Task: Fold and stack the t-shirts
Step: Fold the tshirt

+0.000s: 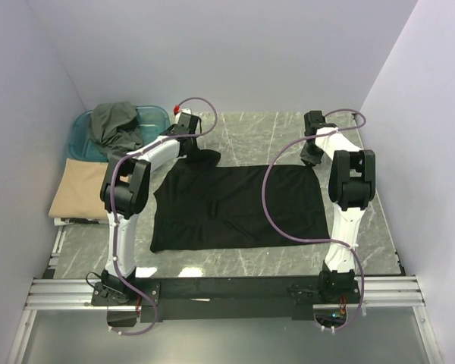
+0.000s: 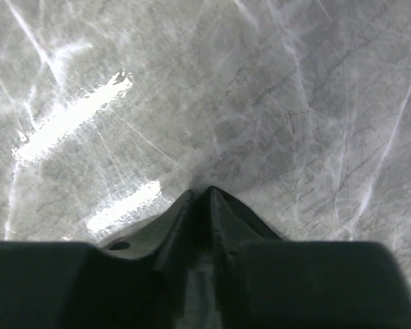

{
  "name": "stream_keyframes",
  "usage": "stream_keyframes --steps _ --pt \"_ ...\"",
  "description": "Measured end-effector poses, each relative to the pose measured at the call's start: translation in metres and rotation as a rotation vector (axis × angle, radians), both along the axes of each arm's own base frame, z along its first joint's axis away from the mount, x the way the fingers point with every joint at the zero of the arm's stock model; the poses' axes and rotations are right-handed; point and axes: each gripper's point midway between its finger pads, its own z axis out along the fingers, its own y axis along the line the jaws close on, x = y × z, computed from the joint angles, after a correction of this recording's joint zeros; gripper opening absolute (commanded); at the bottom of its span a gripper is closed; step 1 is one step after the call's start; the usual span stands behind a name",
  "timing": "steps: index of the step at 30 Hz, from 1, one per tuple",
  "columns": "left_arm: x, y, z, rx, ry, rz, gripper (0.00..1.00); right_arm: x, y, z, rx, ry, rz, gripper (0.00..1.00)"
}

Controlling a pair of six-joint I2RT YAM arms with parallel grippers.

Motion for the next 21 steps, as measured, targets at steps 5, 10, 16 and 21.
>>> stream_keyframes --steps 5,10,16,21 --pt "-0.008 0.001 0.006 -0.019 -0.002 0.002 0.00 -0.001 -0.002 0.000 -0.012 0.003 -0.002 0.04" --pt "-0.027 0.001 0.023 -0.068 -0.027 -0.011 0.00 -0.006 -0.002 0.000 -0.012 0.005 0.003 0.00" --pt "-0.064 0.001 0.038 -0.137 -0.049 -0.026 0.00 -0.022 0.001 0.004 -0.008 0.009 0.012 0.00" --pt "-0.096 -0.004 0.044 -0.170 -0.061 -0.043 0.00 -0.037 0.001 0.017 -0.002 -0.019 0.010 0.00"
